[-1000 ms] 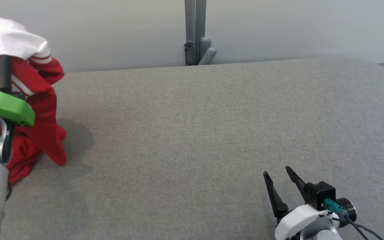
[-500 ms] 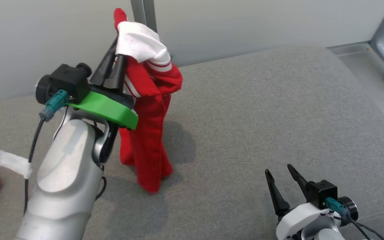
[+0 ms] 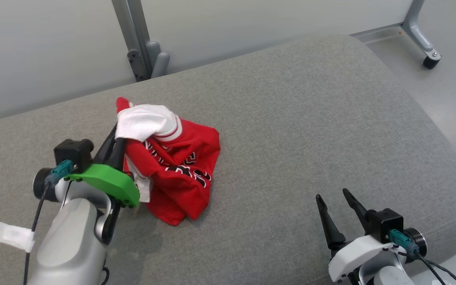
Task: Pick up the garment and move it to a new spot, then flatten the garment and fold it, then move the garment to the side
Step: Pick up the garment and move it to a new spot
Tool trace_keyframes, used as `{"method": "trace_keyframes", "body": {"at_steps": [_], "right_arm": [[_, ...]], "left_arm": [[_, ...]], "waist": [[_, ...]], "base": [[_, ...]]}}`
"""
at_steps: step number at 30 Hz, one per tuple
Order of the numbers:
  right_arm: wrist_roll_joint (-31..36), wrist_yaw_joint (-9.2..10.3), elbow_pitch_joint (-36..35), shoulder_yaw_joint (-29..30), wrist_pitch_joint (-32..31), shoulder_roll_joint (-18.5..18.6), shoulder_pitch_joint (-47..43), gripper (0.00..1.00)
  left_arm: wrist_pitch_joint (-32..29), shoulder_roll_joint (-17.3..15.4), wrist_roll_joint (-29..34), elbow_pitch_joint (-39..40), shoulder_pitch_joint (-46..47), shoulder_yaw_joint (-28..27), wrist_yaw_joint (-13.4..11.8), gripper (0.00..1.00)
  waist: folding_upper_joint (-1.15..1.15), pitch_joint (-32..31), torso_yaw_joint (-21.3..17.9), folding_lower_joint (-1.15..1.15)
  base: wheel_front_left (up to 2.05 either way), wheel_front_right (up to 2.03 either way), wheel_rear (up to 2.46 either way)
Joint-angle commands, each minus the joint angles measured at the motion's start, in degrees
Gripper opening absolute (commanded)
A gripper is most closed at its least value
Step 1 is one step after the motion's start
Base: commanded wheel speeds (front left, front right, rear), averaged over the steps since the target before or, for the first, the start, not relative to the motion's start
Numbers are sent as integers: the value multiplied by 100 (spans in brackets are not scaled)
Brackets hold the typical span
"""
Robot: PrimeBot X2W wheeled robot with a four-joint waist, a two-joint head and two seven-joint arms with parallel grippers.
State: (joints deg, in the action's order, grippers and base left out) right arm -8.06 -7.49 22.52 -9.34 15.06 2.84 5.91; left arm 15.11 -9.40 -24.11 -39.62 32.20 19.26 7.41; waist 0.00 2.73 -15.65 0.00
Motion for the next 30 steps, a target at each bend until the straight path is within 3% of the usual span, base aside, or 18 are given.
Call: {"method": "trace_keyframes", "body": {"at_steps": [1, 10, 11, 21, 30], "right_arm": [[9, 0, -38, 88, 18, 13, -28, 100], [-43, 0, -5, 32, 18, 13, -6, 100], [-40, 0, -18, 42, 18, 15, 0, 100], [-51, 0, -31, 69, 18, 13, -135, 100], [-12, 0, -116, 49, 18, 13, -301, 100]], "left_arm": [[6, -109, 99, -84, -182, -306, -38, 0], [5, -197, 349, -103, -902, -1319, -228, 0], [4, -100, 470, -48, -1126, -1441, -190, 100], [6, 411, 955, 398, -2255, -2017, -99, 100], [5, 618, 1233, 1266, -3161, -2451, -93, 100]], "waist": [[0, 26, 60, 0], [0, -46, 337, 0], [0, -77, 411, 0], [0, -376, 616, 0], [0, -651, 784, 0]], "base": [[0, 0, 0], [0, 0, 0], [0, 0, 0], [0, 0, 0], [0, 0, 0]]}}
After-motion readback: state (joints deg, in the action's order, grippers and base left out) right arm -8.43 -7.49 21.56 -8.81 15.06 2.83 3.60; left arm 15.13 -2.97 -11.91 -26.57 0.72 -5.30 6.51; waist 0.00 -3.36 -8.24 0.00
